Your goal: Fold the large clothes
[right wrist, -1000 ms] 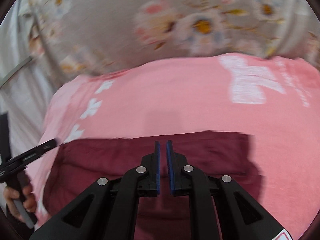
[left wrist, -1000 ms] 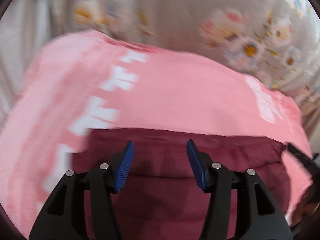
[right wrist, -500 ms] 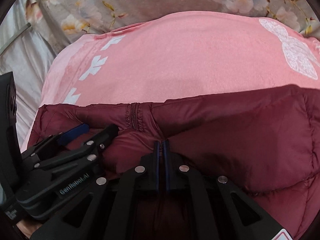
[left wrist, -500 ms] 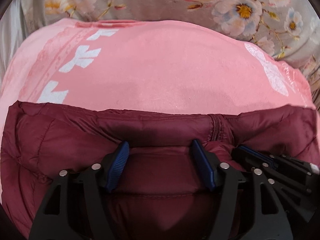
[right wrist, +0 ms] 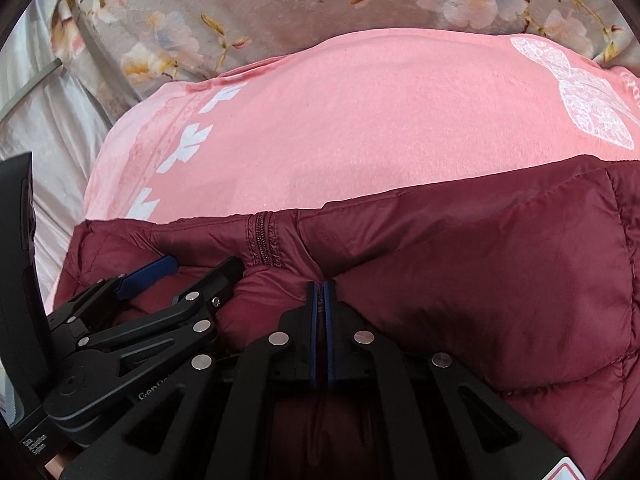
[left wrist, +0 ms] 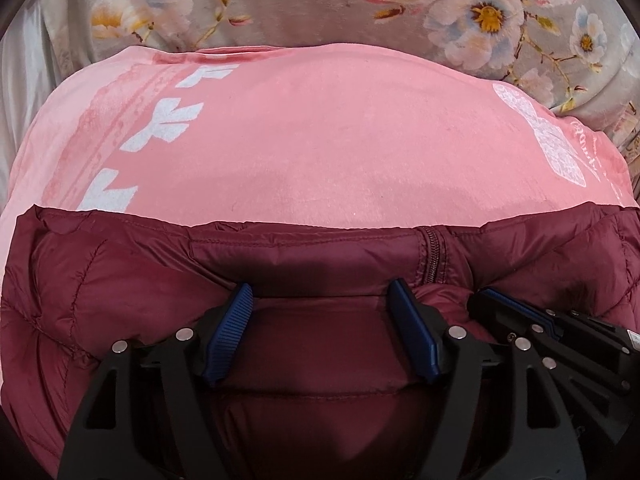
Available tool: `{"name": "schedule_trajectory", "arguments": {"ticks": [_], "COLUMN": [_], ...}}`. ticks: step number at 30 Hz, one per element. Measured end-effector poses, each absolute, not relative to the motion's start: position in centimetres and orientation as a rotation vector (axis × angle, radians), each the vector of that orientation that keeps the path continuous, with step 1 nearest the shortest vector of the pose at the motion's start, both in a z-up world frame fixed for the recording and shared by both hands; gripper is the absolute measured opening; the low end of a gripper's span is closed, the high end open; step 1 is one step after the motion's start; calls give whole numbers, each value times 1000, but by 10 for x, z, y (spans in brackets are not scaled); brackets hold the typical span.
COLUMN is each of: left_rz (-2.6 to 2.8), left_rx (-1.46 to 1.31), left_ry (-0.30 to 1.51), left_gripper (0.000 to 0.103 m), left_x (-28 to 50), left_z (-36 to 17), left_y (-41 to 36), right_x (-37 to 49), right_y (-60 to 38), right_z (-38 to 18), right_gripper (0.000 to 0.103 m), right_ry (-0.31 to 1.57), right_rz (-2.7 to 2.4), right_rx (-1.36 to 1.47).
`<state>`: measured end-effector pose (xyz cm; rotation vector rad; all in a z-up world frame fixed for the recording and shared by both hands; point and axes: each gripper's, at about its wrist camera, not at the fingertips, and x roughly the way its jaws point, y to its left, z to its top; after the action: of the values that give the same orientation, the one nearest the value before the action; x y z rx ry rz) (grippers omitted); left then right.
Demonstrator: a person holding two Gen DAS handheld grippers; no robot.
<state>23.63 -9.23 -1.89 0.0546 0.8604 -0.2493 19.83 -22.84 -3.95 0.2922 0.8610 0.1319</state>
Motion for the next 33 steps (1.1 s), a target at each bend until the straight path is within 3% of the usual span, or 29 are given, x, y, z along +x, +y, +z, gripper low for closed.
{"name": "schedule_trajectory", "arguments": {"ticks": [2, 4, 7, 15, 33], "left_rz": [-266, -260, -264, -226, -183], "left_rx": [18, -53, -134, -50, 36], "left_ry": [859, 854, 813, 826, 818], "left_gripper": [69, 70, 81, 81, 87], "left_x": [234, 217, 180, 137, 135], "left_z": [-15, -2, 13, -4, -27], "left_y": [-84, -63, -35, -35, -45], "right_x": [188, 161, 132, 100, 102], "right_y": [-230, -228, -221, -186, -196], "right_z": [-31, -11, -3, -16, -32], "right_gripper": [4, 18, 31, 33, 34], "right_ry": [816, 728, 710, 737, 775], "right_rz": [48, -61, -18, 21, 42], "right_rx": [279, 232, 208, 120, 175]}}
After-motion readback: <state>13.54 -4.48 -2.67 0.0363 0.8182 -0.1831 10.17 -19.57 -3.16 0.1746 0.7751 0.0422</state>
